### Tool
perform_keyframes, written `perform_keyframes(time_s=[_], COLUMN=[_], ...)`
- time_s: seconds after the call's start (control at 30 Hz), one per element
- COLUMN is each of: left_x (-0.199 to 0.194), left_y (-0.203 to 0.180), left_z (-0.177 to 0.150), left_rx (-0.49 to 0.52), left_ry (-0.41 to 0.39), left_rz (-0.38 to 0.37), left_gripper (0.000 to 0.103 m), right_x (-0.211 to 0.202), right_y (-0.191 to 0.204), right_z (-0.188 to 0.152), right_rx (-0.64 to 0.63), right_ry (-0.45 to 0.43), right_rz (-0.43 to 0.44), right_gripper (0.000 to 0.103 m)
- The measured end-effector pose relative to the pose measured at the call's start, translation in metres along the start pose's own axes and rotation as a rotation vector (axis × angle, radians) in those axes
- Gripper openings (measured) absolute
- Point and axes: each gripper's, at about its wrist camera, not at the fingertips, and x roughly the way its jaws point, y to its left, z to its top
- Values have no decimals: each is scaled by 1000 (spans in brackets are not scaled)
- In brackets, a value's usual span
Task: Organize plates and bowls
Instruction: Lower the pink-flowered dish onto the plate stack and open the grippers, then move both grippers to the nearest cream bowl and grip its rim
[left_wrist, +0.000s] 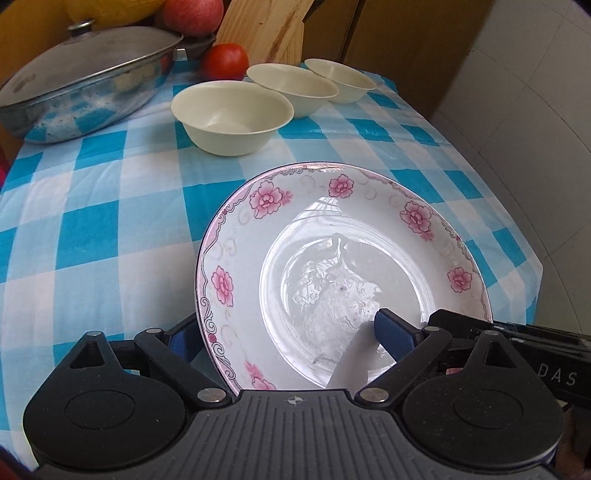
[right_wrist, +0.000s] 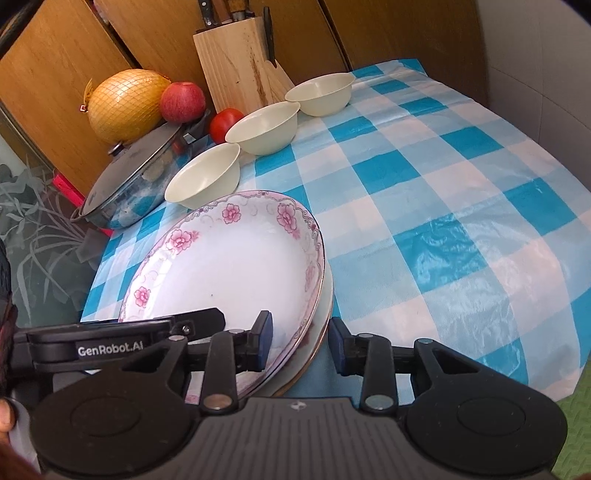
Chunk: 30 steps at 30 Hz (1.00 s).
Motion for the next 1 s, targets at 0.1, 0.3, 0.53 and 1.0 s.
perform_keyframes(time_s=[0.1, 0.3, 0.53, 1.0], left_x=[6, 5, -4, 19], left_y=[2, 10, 32, 52], left_z=[9, 11, 25, 114], left_rx=[-10, -17, -84, -213], left_ry=[-4, -8, -38, -125], left_rz=[10, -4, 64, 230], left_gripper=[97, 91, 91, 93], right_x=[5, -3, -6, 85], right_y=[0, -10, -12, 62], right_z=[7, 16, 47, 133], right_rx=[-4, 18, 52, -51], right_ry=[-1, -31, -91, -75], right_rz=[-9, -14, -5, 8], right_gripper=[31, 30, 30, 30])
